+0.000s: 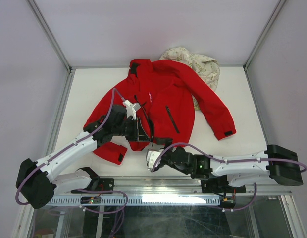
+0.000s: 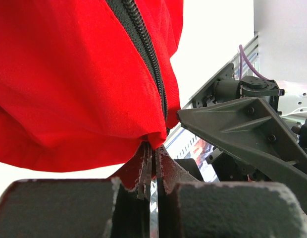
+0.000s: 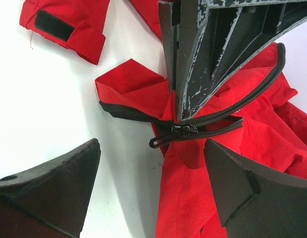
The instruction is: Zip up the jacket
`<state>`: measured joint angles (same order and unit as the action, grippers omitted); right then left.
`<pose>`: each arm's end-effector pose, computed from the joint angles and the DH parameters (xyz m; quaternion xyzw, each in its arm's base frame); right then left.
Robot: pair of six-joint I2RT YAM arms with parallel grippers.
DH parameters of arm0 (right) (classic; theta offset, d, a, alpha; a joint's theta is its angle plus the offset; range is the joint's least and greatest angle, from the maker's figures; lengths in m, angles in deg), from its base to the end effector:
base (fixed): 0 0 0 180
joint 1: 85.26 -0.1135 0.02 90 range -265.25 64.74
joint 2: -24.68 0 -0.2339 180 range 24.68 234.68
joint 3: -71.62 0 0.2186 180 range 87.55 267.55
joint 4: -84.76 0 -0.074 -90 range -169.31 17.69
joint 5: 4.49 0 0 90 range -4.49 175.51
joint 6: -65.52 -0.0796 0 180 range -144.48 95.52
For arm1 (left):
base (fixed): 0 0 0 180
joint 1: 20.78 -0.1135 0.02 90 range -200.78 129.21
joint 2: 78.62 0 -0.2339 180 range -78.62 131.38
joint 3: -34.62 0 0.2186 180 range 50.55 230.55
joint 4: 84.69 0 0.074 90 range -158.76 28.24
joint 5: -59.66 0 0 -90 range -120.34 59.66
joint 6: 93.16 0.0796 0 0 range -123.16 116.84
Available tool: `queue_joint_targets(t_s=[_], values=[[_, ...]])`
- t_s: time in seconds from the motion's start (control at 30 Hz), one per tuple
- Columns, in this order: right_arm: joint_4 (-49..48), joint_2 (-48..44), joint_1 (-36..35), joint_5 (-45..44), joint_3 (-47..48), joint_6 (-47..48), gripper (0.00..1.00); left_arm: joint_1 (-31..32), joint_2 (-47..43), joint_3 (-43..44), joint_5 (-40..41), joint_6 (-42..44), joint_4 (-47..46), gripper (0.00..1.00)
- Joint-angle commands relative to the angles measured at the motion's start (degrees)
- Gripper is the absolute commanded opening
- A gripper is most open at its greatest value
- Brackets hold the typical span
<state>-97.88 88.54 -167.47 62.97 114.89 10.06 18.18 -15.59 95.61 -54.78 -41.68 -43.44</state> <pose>0.0657 0.2554 0.2011 -0.6151 0.5138 0.0885 0.5915 0.1651 -0.1759 0.2137 0.0874 0.8969 -0.3940 0.1806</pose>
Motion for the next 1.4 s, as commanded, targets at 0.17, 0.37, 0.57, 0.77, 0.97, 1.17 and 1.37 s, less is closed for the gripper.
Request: queue_joint_targets(t_s=[0.17,0.37,0.57,0.77,0.97,1.17,1.37], values=[[-12.28,3.01,-0.01,-8.20,0.74,4.29,0.83,0.09,-0.12,1.88,-1.83,-0.68,-2.03,0.00],[-12.17,3.23,-0.05,-8.79,0.61,4.97,0.75,0.09,-0.01,1.93,-1.83,-0.68,-2.03,0.00],[-9.75,1.86,-0.03,-8.82,0.81,4.97,0.71,0.12,-0.18,1.47,-1.83,-0.68,-2.03,0.00],[-7.07,-0.64,-0.05,-8.82,1.60,4.97,0.71,0.11,-0.19,1.23,-1.70,-0.68,-2.03,0.00],[-6.47,-0.99,0.02,-8.82,2.34,4.97,0.71,0.09,-0.19,1.18,-1.74,-0.68,-2.03,0.00],[-4.02,-2.12,1.00,-8.82,3.13,4.97,0.71,0.13,0.47,3.11,-1.04,-0.74,-2.03,0.00],[-0.07,-2.43,5.06,-8.82,6.09,4.97,0.71,-0.09,4.11,6.88,-0.21,-0.12,-1.95,0.00]])
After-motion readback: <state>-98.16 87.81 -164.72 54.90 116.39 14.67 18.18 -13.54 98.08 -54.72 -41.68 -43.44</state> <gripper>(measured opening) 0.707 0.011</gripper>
